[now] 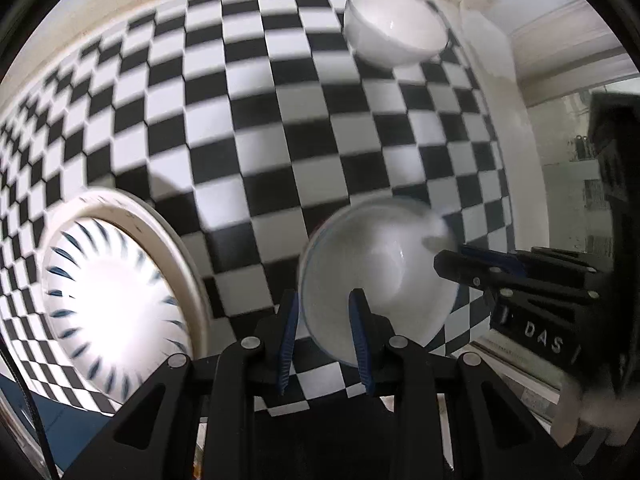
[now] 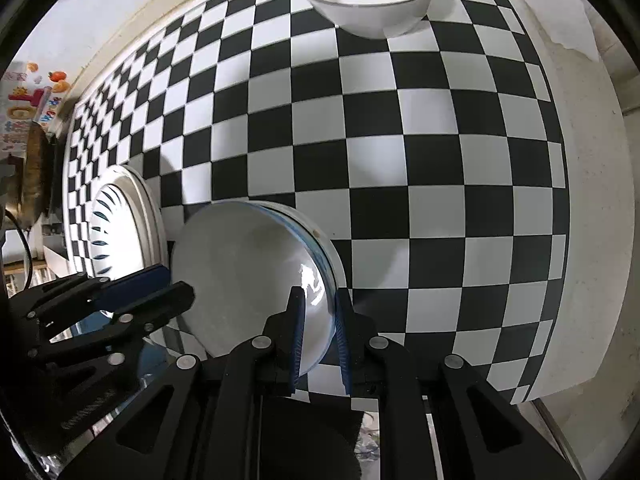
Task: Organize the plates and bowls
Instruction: 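Carry the nested bowls into the other plain white bowl and grip its rim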
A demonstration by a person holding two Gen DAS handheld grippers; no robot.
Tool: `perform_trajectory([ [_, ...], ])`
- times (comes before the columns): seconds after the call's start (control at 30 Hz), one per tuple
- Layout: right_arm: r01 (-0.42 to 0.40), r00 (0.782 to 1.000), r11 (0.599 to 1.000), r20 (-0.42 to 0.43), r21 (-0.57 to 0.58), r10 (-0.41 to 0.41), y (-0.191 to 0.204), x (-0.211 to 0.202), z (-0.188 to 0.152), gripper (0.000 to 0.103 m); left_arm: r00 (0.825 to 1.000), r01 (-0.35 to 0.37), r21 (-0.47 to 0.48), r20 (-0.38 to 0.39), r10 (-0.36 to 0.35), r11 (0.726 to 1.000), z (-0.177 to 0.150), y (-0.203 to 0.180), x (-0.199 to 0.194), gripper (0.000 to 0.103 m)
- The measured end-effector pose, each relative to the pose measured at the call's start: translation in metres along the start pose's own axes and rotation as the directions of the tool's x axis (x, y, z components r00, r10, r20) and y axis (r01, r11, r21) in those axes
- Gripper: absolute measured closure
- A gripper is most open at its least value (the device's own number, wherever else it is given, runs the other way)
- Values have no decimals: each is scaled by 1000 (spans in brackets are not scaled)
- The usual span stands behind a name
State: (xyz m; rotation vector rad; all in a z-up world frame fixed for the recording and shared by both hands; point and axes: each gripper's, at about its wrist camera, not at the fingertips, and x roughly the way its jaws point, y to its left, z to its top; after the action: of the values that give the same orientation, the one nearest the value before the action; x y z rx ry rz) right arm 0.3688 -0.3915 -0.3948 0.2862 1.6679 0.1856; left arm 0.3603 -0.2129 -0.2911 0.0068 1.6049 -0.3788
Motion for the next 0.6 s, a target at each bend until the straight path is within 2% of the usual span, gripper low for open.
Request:
perform_trajectory([
  [0.13,-54,993,998,111,18,51,-11,-29,5,86,993,-11,2,119,10,1000,18,-1,-42,79],
  [0.2,-60,981,998,186,33,53,-19,-48,14,82,986,2,-11,167,0,1000,38,-2,-57,76],
  [0.23,-60,974,997,221,44,49,-24,-57,19,76,984,7,-15,176,-5,1000,47,-2,-60,74],
  [0.27,-58,966,997,255,57,42,-30,-66,26,69,984,15,-21,178,-11,1000,57,-2,-61,74],
  [0.33,-66,955,994,294,88,37,-44,-76,43,64,986,50,-39,163,-43,998,85,0,-57,74],
  [0.5,-132,941,973,332,190,63,-79,-79,96,63,990,90,-71,111,-82,993,150,2,-26,74],
  [0.6,-156,941,961,330,228,74,-94,-70,128,63,992,105,-79,77,-99,991,179,-3,-6,74],
])
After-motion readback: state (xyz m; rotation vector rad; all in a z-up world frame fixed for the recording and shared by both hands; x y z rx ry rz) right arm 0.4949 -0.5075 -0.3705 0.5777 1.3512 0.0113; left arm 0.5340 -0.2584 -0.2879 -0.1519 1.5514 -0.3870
